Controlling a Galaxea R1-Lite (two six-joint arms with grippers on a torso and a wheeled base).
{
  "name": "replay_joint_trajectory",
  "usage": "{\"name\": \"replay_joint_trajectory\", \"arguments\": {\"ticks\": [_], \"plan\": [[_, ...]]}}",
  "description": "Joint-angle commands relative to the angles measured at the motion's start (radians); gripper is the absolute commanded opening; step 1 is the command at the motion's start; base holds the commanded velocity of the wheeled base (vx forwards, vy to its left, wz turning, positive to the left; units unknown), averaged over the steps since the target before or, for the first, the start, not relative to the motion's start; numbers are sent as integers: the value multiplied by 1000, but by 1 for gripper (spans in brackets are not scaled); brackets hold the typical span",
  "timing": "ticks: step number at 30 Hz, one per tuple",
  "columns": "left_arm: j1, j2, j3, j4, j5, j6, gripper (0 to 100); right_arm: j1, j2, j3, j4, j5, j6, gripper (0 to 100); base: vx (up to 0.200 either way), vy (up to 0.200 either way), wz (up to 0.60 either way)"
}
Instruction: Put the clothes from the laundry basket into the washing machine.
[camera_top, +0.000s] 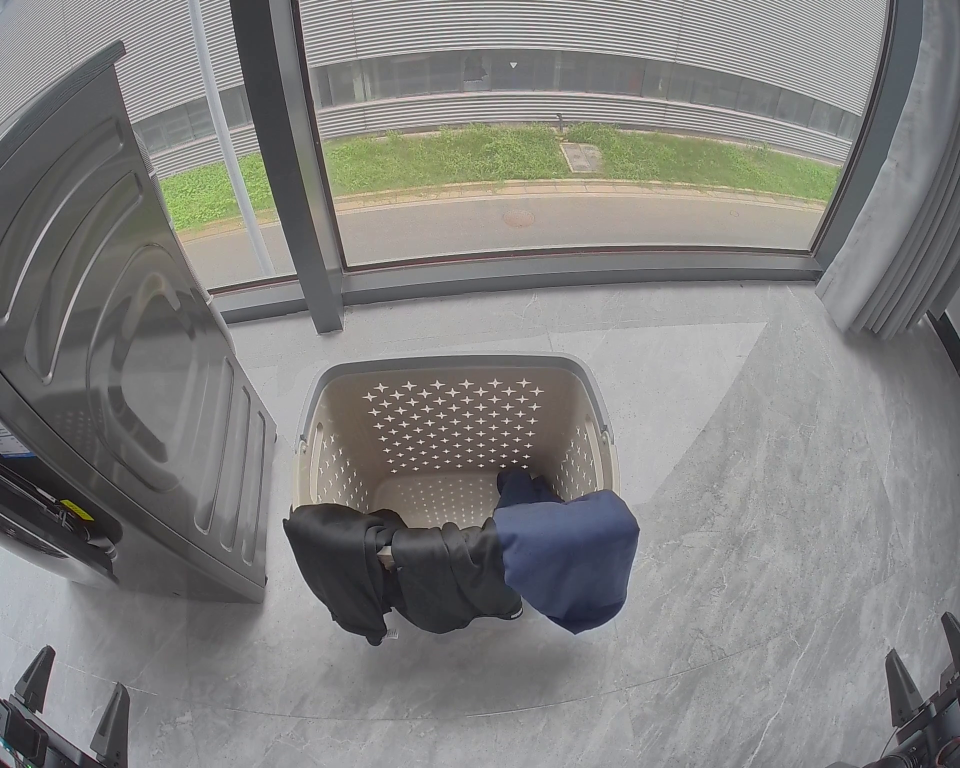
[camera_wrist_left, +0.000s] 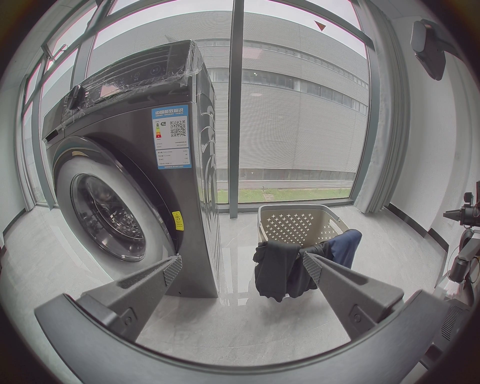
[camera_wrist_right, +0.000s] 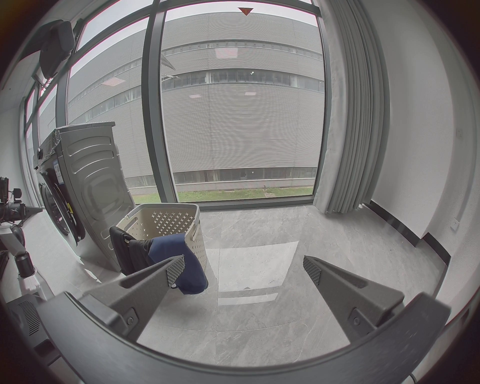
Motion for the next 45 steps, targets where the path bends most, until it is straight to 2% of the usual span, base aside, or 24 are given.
{"name": "replay_joint_trajectory", "arguments": {"ticks": [1, 6, 16, 45], "plan": [[1, -4, 15, 0, 0, -1, 100, 0, -17, 18, 0, 0, -1, 100, -200, 0, 0], [2, -6, 15, 0, 0, -2, 100, 0, -17, 18, 0, 0, -1, 100, -200, 0, 0], [4, -7, 15, 0, 2, -7, 100, 0, -17, 18, 0, 0, -1, 100, 0, 0, 0], [4, -7, 13, 0, 5, -10, 100, -3, -17, 18, 0, -1, -4, 100, 0, 200, 0]]}}
